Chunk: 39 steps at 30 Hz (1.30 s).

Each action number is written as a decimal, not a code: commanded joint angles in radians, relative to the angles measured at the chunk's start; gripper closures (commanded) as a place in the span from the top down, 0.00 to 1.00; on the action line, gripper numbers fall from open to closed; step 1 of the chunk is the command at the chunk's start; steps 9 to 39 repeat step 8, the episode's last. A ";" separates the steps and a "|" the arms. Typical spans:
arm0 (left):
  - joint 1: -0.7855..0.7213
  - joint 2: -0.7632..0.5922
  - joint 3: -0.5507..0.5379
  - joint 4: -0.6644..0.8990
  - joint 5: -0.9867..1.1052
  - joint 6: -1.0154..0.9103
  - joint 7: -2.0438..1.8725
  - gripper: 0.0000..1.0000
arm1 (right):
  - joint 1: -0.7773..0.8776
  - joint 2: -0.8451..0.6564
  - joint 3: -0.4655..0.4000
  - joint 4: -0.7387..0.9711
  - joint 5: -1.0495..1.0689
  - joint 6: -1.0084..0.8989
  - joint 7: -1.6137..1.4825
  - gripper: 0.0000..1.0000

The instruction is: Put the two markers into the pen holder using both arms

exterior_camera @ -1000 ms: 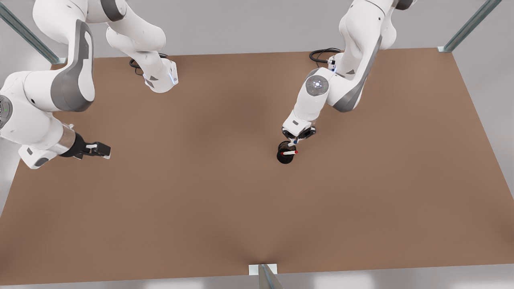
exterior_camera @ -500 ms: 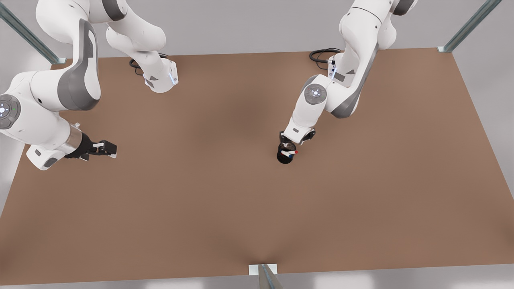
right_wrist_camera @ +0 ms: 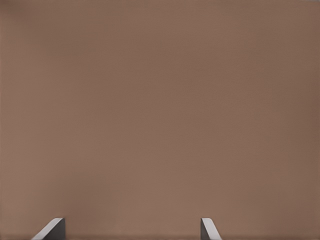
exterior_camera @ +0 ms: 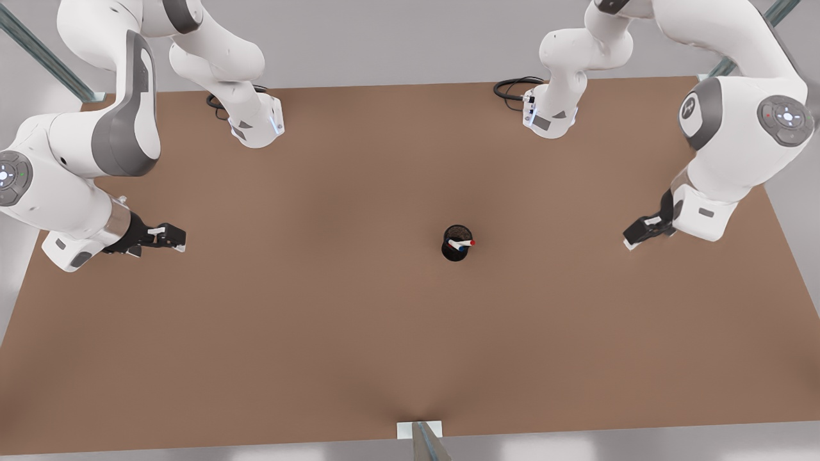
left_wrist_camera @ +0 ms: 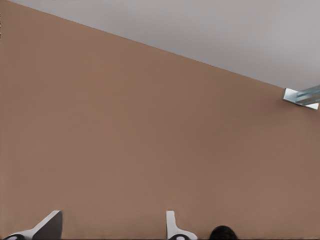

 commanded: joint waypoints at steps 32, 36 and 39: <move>-0.001 -0.002 -0.004 0.015 0.008 -0.185 0.449 1.00 | -0.001 0.000 0.000 0.000 -0.013 -0.001 -0.021 1.00; -0.001 -0.002 -0.004 0.015 0.008 -0.185 0.449 1.00 | -0.001 0.000 0.000 0.000 -0.013 -0.001 -0.021 1.00; -0.001 -0.002 -0.004 0.015 0.008 -0.185 0.449 1.00 | -0.001 0.000 0.000 0.000 -0.013 -0.001 -0.021 1.00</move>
